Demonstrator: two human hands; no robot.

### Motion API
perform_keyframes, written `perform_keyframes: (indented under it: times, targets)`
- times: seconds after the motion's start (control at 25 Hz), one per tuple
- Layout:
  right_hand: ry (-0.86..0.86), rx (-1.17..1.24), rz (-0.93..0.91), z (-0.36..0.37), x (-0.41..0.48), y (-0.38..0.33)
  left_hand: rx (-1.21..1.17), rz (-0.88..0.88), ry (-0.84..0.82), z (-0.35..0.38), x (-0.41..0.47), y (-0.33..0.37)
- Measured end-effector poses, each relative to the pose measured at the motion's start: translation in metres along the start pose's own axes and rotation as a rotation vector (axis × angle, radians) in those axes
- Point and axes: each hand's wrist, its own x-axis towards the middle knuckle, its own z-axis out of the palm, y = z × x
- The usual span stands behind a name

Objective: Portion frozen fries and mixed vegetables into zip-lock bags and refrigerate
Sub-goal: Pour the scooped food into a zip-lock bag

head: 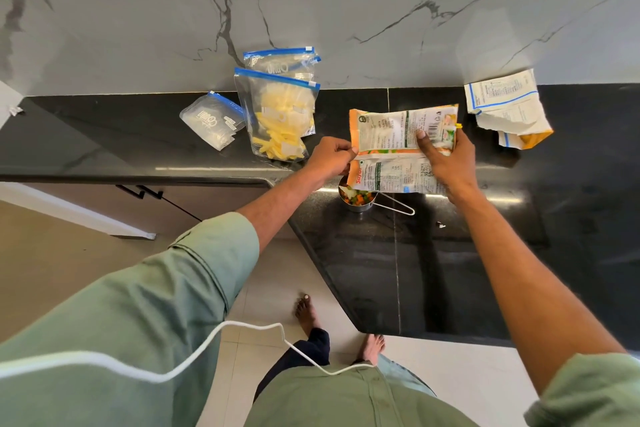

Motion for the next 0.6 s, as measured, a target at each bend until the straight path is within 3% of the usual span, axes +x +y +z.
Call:
perform_keyframes:
  times: [0.16,0.48,0.6]
  targets:
    - [0.004,0.141,0.245,-0.008,0.006,0.013,0.131,0.060,-0.001,0.004,0.010,0.013]
    - [0.036,0.249,0.428,-0.010,0.008,0.015,0.188,0.095,0.007,0.001,0.021,0.024]
    - [-0.022,0.327,0.578,-0.011,0.010,0.008,0.195,0.127,0.050,-0.002,0.024,0.036]
